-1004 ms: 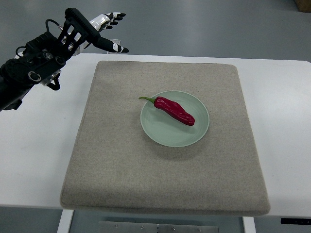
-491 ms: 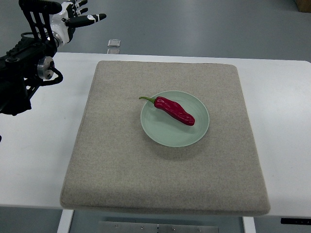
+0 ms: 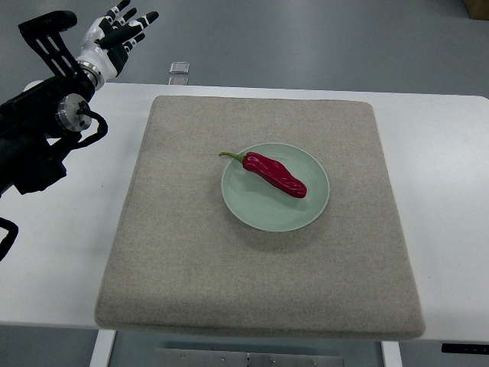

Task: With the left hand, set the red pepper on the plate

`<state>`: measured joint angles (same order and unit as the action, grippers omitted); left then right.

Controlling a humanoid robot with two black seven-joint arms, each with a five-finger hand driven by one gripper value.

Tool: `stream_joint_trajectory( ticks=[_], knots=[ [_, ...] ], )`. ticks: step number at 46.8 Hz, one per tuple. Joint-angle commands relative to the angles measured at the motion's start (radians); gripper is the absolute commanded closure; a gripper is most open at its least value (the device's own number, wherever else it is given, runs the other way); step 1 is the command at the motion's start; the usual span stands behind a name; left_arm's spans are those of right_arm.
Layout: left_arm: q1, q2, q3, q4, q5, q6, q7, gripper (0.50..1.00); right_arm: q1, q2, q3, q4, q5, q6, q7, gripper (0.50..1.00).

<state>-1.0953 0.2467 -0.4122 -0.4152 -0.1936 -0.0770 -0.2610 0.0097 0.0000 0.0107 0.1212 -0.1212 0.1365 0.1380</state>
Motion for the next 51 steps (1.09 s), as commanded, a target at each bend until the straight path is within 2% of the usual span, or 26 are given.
stream_joint_trajectory(
  ticks=[1,7,11,21,51],
  knots=[
    [0.008,-0.009,-0.051,0.001,-0.001,-0.003,0.002,0.538,0.001,0.0,0.0,0.0,0.0,0.0,0.0,0.572],
    [0.017,-0.023,-0.12,0.001,-0.001,-0.016,0.003,0.538,0.0,0.0,0.0,0.0,0.0,0.0,0.0,0.572],
    [0.029,-0.03,-0.155,0.001,-0.004,-0.052,0.003,0.538,0.0,0.0,0.0,0.0,0.0,0.0,0.0,0.572],
    [0.057,-0.044,-0.217,0.01,-0.064,-0.19,0.003,0.538,0.0,0.0,0.0,0.0,0.0,0.0,0.0,0.572],
    [0.06,-0.061,-0.212,0.012,-0.05,-0.184,-0.003,0.538,0.001,0.0,0.0,0.0,0.0,0.0,0.0,0.572]
  ],
)
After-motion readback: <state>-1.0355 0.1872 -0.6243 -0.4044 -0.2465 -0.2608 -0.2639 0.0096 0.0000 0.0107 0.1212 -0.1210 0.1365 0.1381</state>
